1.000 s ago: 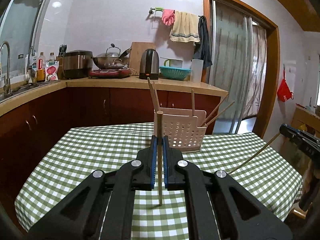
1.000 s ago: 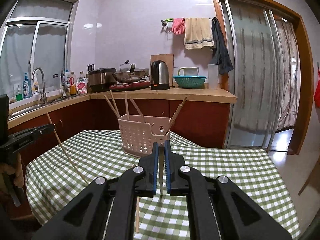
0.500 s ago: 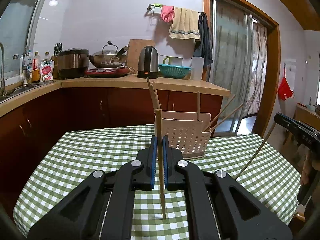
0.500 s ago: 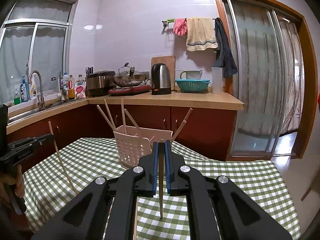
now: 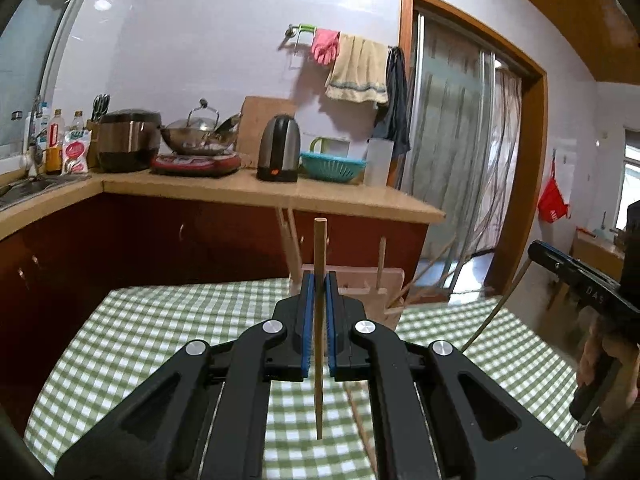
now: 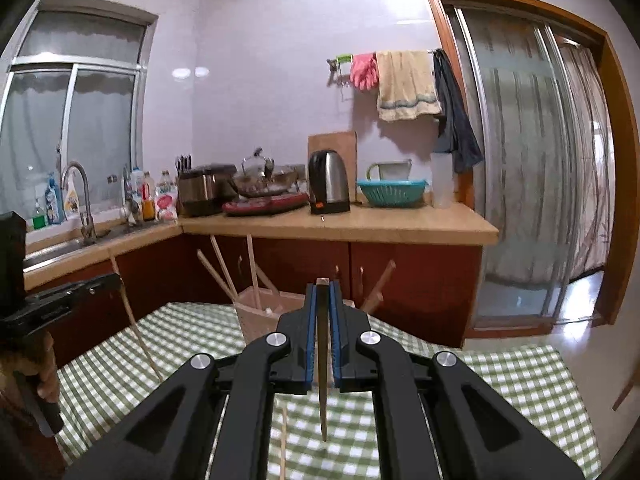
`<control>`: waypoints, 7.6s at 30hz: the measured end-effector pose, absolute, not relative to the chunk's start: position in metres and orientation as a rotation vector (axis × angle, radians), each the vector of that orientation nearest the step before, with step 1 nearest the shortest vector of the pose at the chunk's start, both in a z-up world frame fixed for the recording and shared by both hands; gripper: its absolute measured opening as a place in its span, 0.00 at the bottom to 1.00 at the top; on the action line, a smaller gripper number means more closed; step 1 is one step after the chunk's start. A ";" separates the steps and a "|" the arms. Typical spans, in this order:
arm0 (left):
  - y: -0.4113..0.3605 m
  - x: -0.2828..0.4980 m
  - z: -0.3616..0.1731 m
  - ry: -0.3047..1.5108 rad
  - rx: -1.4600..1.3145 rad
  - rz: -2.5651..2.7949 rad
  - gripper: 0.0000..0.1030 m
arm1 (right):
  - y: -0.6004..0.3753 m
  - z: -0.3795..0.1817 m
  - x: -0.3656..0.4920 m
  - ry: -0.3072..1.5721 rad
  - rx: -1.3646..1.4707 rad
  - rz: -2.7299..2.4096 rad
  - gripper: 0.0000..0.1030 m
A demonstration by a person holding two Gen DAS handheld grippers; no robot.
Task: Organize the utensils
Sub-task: 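Lift both held chopsticks upright and carry them over the beige caddy, then lower both chopsticks into the caddy and open both tools, then move both open tools back toward the remaining loose chopsticks, then close the left tool on one loose chopstick while the right tool grasps the other, then lift both held chopsticks upright and carry them over the beige caddy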
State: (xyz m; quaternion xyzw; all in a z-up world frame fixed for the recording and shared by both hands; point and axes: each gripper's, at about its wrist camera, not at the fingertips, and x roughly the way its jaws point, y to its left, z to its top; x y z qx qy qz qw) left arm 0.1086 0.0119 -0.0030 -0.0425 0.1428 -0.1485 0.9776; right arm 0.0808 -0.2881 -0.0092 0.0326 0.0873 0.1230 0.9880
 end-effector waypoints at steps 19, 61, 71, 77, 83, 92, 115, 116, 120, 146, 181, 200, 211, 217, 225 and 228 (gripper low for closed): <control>-0.017 0.183 0.075 0.013 -0.031 -0.303 0.06 | -0.281 0.051 0.151 0.003 0.076 0.278 0.07; -0.039 0.229 0.012 0.132 -0.049 -0.276 0.72 | -0.282 -0.006 0.162 0.138 0.114 0.264 0.45; -0.035 0.175 0.000 0.169 -0.010 -0.211 0.73 | -0.289 -0.027 0.117 0.185 0.093 0.224 0.45; -0.027 0.147 -0.026 0.246 -0.013 -0.177 0.73 | -0.294 -0.056 0.091 0.248 0.107 0.204 0.45; -0.025 0.116 -0.062 0.316 0.005 -0.142 0.73 | -0.294 -0.093 0.061 0.297 0.084 0.182 0.45; -0.023 0.078 -0.117 0.430 0.011 -0.100 0.73 | -0.295 -0.145 0.031 0.373 0.085 0.200 0.45; -0.029 0.049 -0.176 0.576 -0.018 -0.101 0.73 | -0.258 -0.214 0.024 0.586 -0.008 0.360 0.31; -0.031 0.048 -0.177 0.579 -0.019 -0.104 0.73 | -0.257 -0.216 0.025 0.597 -0.009 0.363 0.29; -0.037 0.048 -0.182 0.596 -0.014 -0.120 0.73 | -0.255 -0.222 0.028 0.640 -0.020 0.367 0.14; -0.075 0.041 -0.207 0.675 0.030 -0.265 0.12 | -0.296 -0.229 0.026 0.624 0.096 0.266 0.08; -0.064 0.036 -0.182 0.565 0.029 -0.260 0.06 | -0.288 -0.219 0.014 0.551 0.013 0.233 0.32; -0.062 0.035 -0.182 0.561 0.027 -0.261 0.06 | -0.286 -0.229 0.018 0.594 -0.016 0.247 0.07; -0.055 0.028 -0.158 0.486 0.032 -0.252 0.06 | -0.289 -0.189 0.002 0.472 -0.004 0.230 0.06; -0.049 0.022 -0.133 0.418 0.027 -0.245 0.06 | -0.292 -0.158 -0.007 0.394 0.007 0.217 0.06; -0.042 0.012 -0.100 0.337 0.030 -0.250 0.06 | -0.295 -0.118 -0.017 0.320 0.017 0.207 0.06; -0.039 0.010 -0.088 0.315 0.026 -0.253 0.06 | -0.296 -0.104 -0.019 0.296 0.020 0.205 0.06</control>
